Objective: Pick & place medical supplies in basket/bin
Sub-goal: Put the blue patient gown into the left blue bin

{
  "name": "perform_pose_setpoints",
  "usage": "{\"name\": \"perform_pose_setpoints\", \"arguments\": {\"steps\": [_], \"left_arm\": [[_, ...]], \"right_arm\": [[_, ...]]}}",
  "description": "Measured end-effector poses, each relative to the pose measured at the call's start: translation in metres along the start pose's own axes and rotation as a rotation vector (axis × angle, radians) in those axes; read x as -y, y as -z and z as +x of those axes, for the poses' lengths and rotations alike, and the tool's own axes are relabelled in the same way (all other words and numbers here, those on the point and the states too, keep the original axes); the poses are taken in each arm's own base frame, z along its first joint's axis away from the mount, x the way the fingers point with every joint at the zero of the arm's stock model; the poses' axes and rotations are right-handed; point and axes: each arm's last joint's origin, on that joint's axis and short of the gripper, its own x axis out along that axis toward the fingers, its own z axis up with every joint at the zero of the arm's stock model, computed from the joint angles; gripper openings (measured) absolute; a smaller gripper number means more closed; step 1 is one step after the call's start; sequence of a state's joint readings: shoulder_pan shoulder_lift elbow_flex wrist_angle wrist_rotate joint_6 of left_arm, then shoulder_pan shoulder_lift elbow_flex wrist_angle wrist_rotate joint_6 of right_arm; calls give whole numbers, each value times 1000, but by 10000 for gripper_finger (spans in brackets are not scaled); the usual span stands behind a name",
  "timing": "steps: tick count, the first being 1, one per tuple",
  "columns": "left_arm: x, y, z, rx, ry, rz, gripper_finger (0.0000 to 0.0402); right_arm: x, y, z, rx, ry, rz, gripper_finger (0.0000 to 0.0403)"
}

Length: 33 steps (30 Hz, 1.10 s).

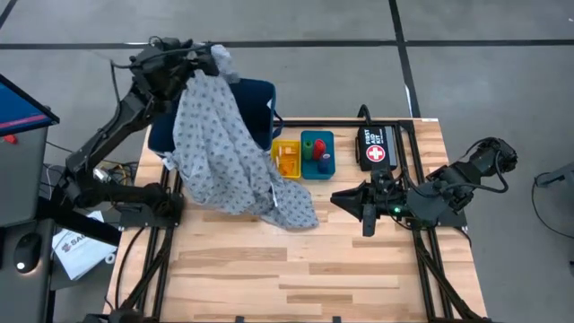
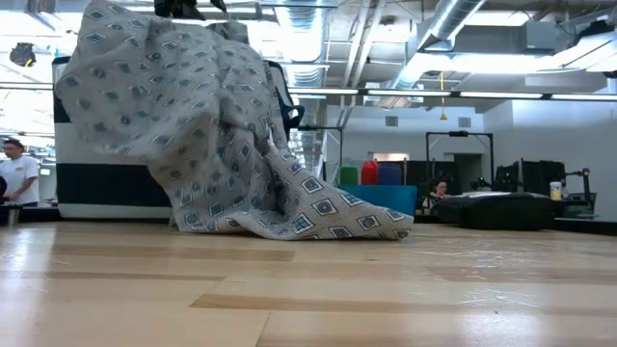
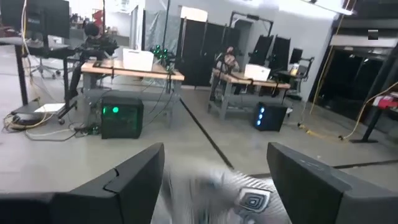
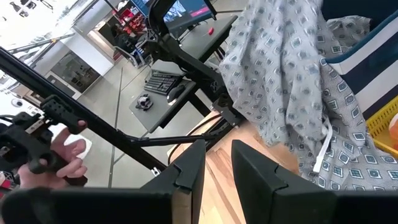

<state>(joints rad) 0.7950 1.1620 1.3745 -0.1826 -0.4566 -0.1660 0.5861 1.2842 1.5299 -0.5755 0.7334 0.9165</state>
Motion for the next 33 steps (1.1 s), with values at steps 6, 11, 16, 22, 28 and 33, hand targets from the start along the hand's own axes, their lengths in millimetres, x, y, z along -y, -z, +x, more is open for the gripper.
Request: {"name": "perform_pose_setpoints", "arguments": {"steps": [6,11,16,22,28,33], "left_arm": [[0,-16,-6,20,41,-10,282],[3,-30,-13,25,123,-26,282],[23,-24,-27,-90,371,24,282],[71,2,-72,-248,724,281,282],[138,32,-157,-203,1124,637,282],[178,59,-220,-178,1170,816,282]], "right_arm": [[0,0,0,0,0,0,77],[1,-2,2,7,8,3,77],[2,-2,2,8,10,-2,77],[2,-2,2,5,7,-17,77],[1,-1,2,-14,-7,-24,77],[0,1,0,-24,-15,-28,77]]}}
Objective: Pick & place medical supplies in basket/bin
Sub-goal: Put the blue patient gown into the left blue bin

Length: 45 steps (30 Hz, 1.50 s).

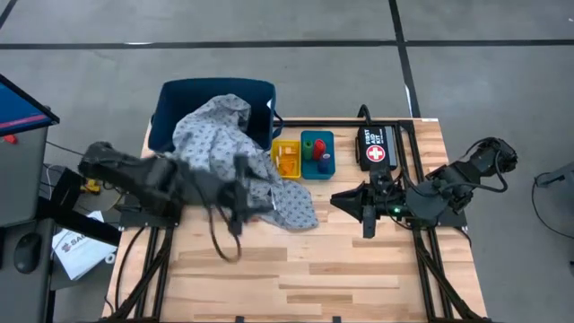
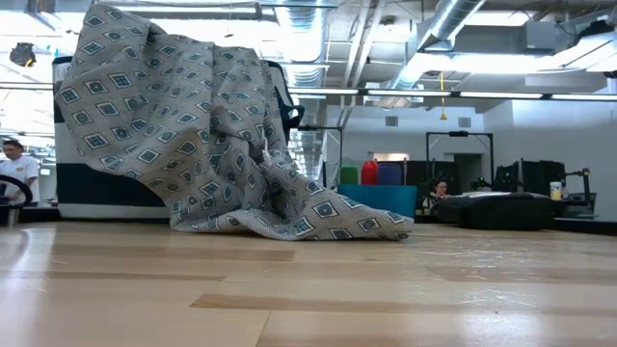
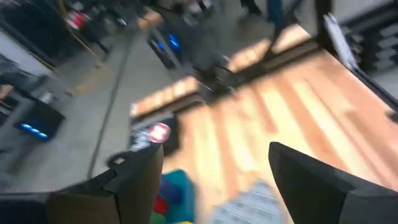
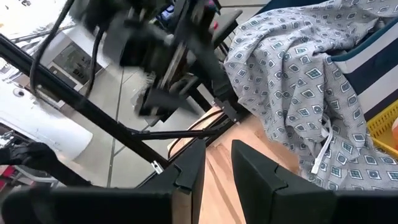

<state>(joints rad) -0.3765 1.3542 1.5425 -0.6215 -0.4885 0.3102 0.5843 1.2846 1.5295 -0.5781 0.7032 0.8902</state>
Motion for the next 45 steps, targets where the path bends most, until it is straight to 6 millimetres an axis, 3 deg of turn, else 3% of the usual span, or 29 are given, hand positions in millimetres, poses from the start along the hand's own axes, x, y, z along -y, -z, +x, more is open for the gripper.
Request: {"name": "perform_pose_setpoints", "arguments": {"steps": [5,9,13,16,21,26,34,41,45], "left_arm": [[60,-19,8,-144,151,60,282],[92,-25,13,-276,222,132,282],[120,-17,39,-370,271,197,282],[130,-6,67,-437,275,262,282],[138,16,116,-517,290,457,282],[140,39,154,-595,361,502,282],[120,77,215,-687,314,503,282],[96,115,249,-815,327,455,282],[97,129,250,-896,429,435,282]], "right_arm": [[-3,6,-5,-29,-12,0,77],[-5,11,-10,-55,-24,-14,77],[-5,17,-14,-85,-15,-49,77],[-6,20,-16,-94,-19,-59,77],[-7,21,-18,-97,-23,-62,77],[-6,22,-18,-102,-15,-71,77],[-3,24,-18,-121,11,-102,77],[-6,29,-24,-131,-10,-113,77],[-8,32,-29,-131,-11,-105,77]]}}
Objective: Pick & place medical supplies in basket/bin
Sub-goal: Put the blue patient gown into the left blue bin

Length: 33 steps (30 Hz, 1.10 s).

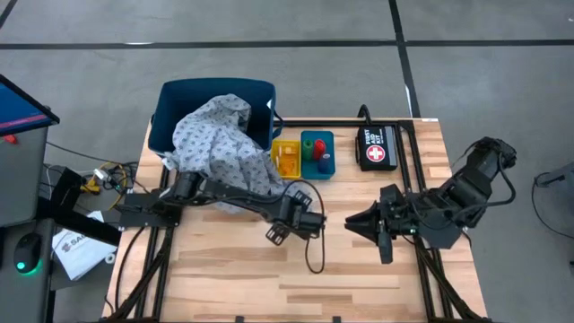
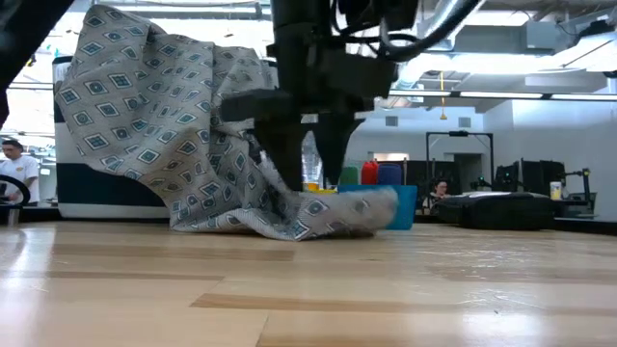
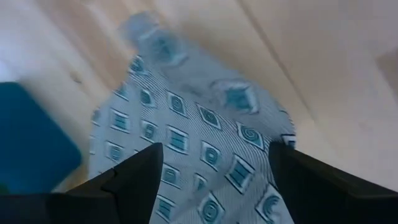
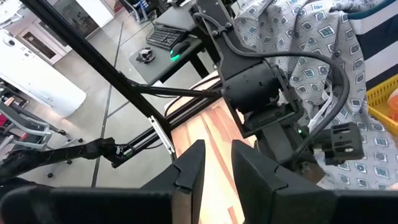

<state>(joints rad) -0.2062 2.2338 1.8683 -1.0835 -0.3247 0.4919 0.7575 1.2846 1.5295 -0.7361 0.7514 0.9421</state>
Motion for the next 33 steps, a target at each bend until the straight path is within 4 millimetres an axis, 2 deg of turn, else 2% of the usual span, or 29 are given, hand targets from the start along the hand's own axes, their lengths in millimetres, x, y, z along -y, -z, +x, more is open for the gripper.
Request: {"name": "perform_pose_setpoints", "arguments": {"steps": [8,15,18,20,23,29,33], "left_arm": [[3,-2,2,42,87,1,282],[-5,17,34,-12,72,-47,281],[-5,28,43,-64,98,-66,265],[-5,30,46,-70,100,-82,240],[-3,29,46,-72,99,-107,182],[1,25,22,-7,93,-186,22],[1,27,-4,51,108,-329,5]], "right_arm": [[-3,5,-6,23,14,2,77],[-2,5,-6,26,16,12,77],[-2,5,-6,36,28,21,77],[-2,5,-6,42,31,24,77],[-2,5,-6,47,34,25,77],[-1,4,-6,68,46,38,77],[-1,4,-6,78,52,38,77]]}}
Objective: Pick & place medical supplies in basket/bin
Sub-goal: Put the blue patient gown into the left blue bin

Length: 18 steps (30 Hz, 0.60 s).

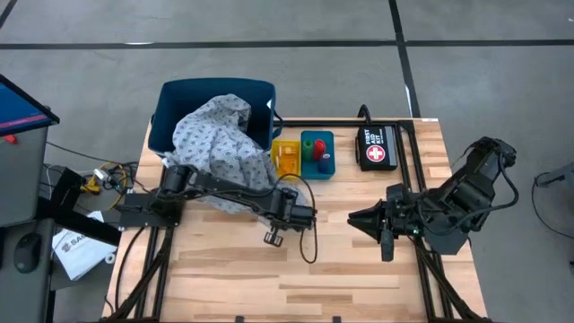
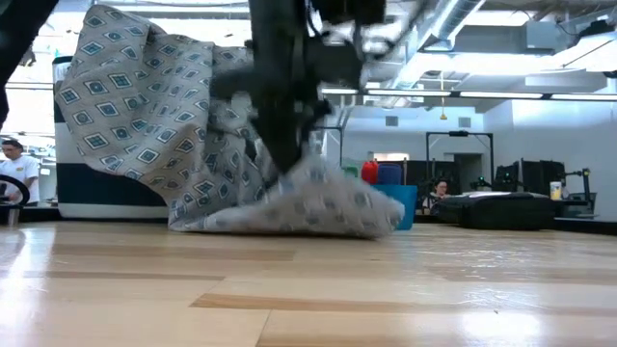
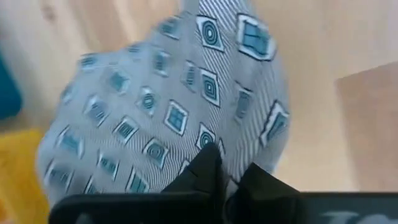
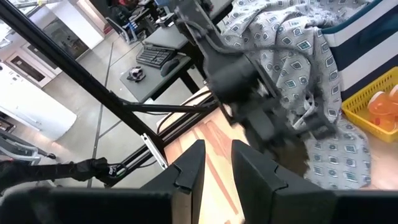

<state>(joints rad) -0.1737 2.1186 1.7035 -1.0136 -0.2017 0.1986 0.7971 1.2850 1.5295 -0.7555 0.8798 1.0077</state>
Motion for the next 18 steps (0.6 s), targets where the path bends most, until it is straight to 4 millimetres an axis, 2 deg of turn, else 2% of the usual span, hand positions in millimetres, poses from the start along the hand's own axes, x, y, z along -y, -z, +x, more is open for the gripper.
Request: {"name": "perform_pose_setpoints", "arguments": {"steps": [4,8,12,15,18], "left_arm": [[5,11,-44,51,18,-133,1],[18,34,-97,68,37,-251,1],[31,70,-145,28,48,-405,0],[39,103,-175,-57,35,-544,0],[42,127,-206,35,71,-702,0]], "right_arm": [[-1,3,2,-3,5,-1,77],[-2,4,3,-4,1,1,77],[-3,4,3,-3,1,1,77],[-3,3,3,0,0,-12,77],[-3,3,3,1,2,-16,77]]}}
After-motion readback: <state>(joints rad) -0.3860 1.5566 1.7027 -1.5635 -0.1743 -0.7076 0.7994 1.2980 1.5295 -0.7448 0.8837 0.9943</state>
